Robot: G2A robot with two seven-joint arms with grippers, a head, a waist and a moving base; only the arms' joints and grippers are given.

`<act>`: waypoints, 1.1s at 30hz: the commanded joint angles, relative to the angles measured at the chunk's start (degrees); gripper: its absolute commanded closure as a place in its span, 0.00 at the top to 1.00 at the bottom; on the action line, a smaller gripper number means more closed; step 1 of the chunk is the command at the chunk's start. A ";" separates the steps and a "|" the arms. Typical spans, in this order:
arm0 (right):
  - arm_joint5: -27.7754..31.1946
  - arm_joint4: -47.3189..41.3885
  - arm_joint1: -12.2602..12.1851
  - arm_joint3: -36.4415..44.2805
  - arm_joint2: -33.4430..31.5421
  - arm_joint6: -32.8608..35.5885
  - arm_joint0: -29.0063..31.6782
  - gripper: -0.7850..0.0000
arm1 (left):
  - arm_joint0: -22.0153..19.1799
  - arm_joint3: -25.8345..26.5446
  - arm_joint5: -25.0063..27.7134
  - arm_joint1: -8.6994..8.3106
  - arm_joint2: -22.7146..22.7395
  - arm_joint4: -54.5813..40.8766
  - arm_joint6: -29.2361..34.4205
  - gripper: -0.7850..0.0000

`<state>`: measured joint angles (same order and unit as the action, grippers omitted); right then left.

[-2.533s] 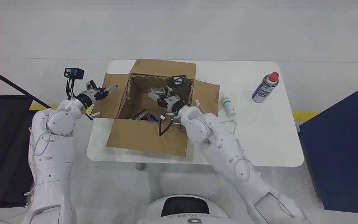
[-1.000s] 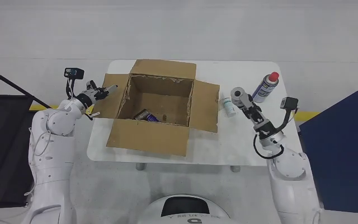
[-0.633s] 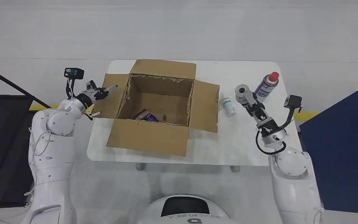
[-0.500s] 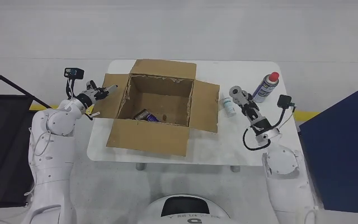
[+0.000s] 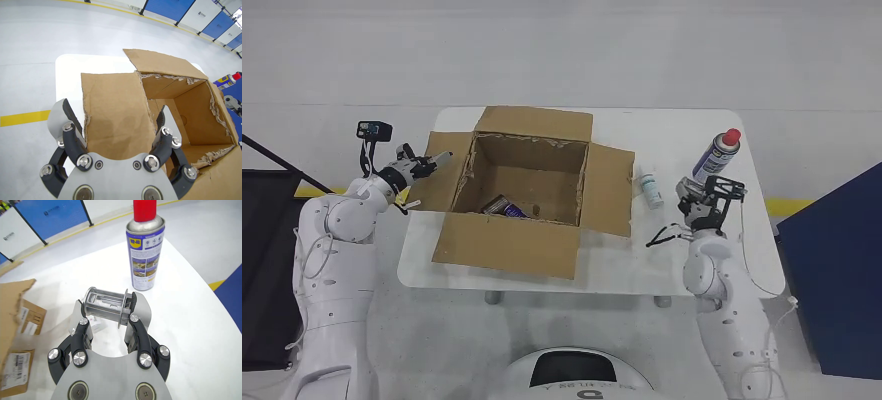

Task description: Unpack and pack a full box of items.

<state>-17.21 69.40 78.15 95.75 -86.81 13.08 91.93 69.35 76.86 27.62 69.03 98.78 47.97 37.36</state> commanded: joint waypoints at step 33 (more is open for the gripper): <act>-3.26 8.94 0.48 -10.07 4.82 12.28 -8.41 0.40 | 0.00 0.00 0.00 0.00 0.00 0.00 0.00 1.00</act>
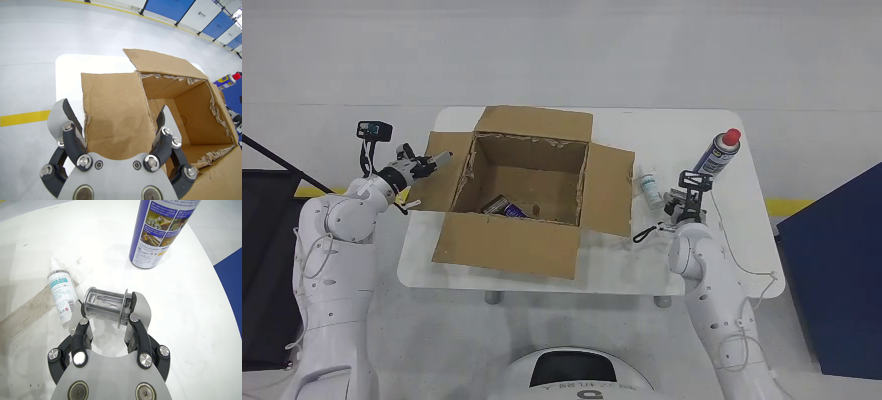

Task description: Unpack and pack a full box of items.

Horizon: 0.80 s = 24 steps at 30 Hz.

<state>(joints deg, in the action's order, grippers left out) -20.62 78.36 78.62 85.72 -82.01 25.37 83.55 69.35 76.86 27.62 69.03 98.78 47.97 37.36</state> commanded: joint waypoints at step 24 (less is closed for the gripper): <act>0.53 -0.57 0.22 -0.74 -0.74 -0.22 -0.54 1.00 | 0.00 0.00 0.00 0.00 0.00 0.00 0.00 1.00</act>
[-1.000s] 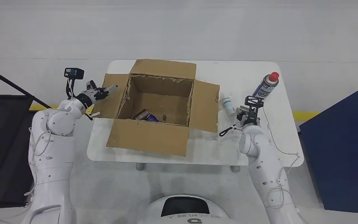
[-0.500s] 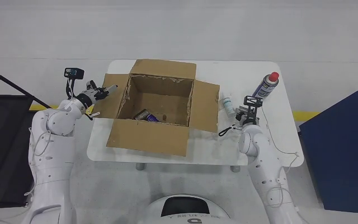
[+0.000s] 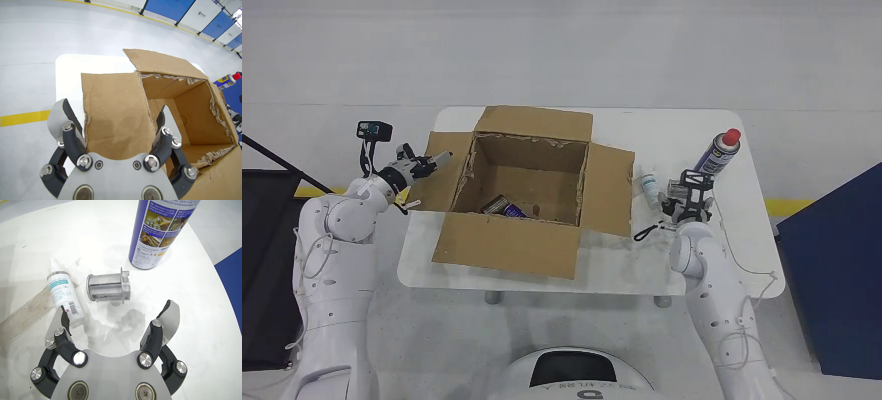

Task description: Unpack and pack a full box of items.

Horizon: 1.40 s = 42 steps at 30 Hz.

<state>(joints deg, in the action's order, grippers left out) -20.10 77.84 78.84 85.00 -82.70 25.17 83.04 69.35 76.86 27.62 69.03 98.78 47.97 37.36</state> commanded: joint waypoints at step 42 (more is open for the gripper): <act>19.91 -26.41 -0.84 18.06 -14.45 -13.08 15.63 1.00 | 0.00 0.00 0.00 0.00 0.00 0.00 0.00 1.00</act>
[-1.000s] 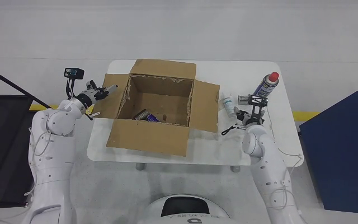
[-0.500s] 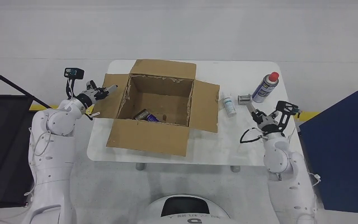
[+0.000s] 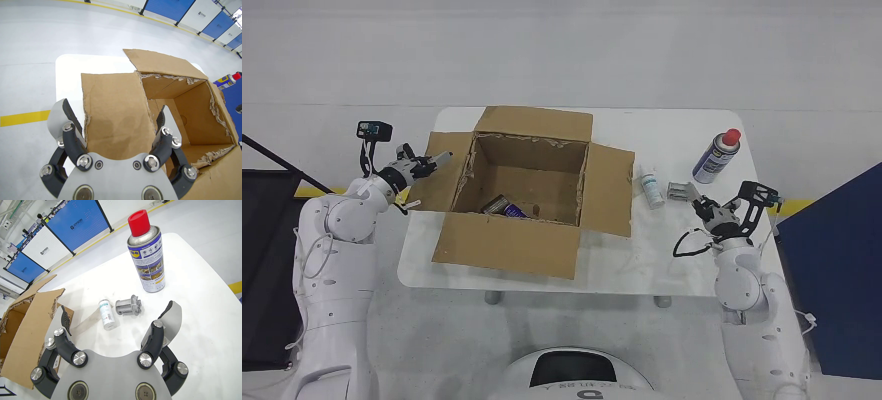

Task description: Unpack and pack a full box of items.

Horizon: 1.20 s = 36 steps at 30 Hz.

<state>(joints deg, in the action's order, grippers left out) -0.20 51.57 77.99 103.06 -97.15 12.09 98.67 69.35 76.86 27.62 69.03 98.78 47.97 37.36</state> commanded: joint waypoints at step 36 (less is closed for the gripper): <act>17.05 8.85 -0.81 6.96 10.06 3.06 -7.04 1.00 | 0.00 0.00 0.00 0.00 0.00 0.00 0.00 1.00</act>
<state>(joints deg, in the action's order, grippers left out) 16.88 60.31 77.17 110.18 -87.39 15.05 91.86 69.35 76.86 27.62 69.03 98.78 47.97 37.36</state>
